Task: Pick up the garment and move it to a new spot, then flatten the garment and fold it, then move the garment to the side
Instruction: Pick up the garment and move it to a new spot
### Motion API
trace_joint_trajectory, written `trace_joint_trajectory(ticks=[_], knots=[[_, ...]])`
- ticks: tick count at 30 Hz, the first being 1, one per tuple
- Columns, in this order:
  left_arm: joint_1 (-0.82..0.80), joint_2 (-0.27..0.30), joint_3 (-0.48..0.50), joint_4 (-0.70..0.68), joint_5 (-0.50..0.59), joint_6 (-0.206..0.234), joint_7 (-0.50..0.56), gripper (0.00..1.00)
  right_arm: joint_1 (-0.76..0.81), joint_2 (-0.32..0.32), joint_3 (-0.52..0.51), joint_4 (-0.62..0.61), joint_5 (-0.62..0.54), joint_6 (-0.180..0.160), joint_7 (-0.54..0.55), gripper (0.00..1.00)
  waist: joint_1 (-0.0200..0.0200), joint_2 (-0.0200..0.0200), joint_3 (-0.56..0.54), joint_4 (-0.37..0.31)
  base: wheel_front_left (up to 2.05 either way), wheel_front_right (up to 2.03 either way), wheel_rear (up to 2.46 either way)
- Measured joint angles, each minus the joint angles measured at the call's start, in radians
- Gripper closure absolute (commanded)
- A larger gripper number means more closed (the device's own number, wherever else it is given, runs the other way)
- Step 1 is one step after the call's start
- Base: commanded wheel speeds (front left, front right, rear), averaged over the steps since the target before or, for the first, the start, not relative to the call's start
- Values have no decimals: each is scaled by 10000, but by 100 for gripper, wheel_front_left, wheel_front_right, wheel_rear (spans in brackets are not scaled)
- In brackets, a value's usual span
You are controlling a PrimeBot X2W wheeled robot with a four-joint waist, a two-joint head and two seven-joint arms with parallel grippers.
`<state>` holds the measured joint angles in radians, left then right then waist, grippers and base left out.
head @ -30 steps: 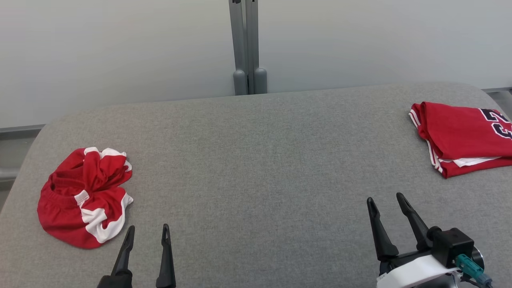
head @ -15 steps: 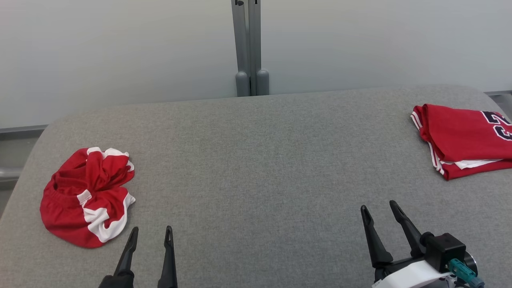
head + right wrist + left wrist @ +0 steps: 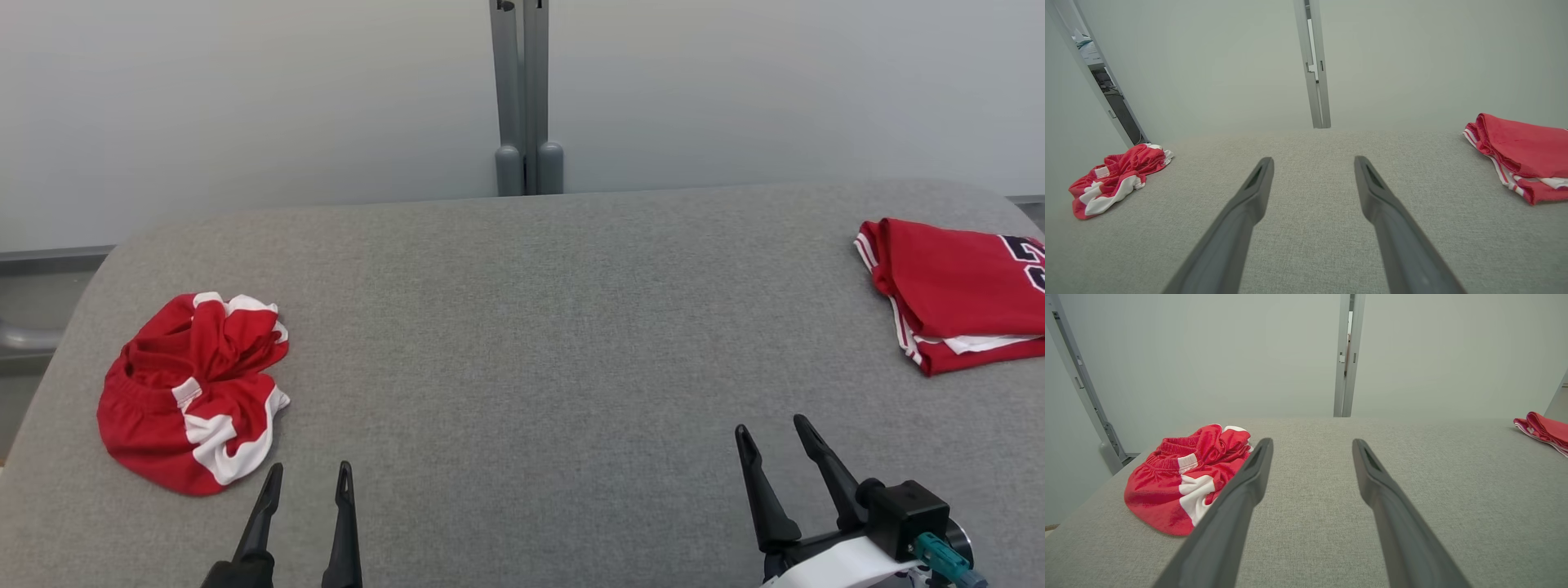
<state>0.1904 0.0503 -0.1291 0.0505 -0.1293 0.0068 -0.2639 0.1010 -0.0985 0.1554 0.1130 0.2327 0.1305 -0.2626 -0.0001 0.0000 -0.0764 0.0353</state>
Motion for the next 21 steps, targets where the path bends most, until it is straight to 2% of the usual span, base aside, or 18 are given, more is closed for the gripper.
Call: trace_joint_trajectory(ticks=[6,21], knots=[[-81,-2,-13,-31,54,25,0,0,8,12,132,10,19,0,0,0,0,0,99,546,0,0,0],[-74,-4,21,-228,94,100,0,0,-25,82,291,0,15,2,0,0,0,0,295,2685,0,0,0]])
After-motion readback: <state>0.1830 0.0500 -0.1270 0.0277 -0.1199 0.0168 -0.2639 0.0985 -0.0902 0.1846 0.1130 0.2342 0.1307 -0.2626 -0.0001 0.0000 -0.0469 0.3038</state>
